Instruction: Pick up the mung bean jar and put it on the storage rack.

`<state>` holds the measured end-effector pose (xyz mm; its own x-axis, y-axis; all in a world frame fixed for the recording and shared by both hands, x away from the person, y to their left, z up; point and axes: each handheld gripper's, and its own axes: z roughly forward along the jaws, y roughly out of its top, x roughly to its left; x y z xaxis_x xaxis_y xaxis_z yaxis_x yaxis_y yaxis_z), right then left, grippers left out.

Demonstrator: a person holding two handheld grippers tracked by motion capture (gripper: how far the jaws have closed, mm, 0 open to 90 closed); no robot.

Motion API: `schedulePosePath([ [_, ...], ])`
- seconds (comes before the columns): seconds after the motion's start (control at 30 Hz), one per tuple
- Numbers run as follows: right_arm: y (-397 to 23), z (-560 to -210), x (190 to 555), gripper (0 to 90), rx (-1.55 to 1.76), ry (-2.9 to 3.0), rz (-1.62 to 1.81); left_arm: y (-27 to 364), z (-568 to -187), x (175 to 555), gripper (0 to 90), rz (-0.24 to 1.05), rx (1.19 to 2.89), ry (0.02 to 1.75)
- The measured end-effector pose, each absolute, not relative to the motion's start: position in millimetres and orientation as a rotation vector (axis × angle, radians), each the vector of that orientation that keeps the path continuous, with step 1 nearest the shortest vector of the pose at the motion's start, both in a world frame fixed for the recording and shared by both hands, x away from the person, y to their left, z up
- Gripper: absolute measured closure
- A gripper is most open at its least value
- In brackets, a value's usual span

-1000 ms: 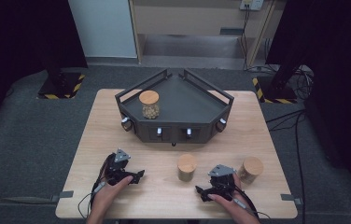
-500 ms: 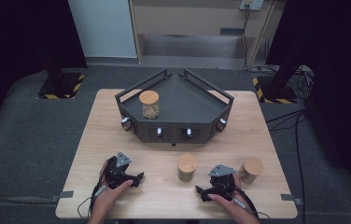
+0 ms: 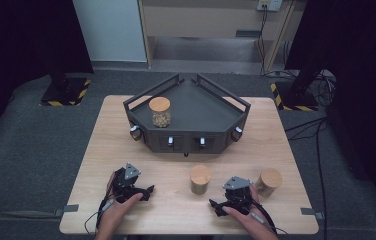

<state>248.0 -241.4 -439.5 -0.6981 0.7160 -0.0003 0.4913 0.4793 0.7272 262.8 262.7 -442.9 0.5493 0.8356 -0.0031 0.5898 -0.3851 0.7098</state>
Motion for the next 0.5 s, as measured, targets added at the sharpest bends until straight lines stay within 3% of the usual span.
schedulePosePath([
  [0.5, -241.5, -428.8, 249.0, 2.6, 1.007, 2.413, 1.109, 262.2, -442.9, 263.8, 0.0, 0.471, 2.118, 1.142],
])
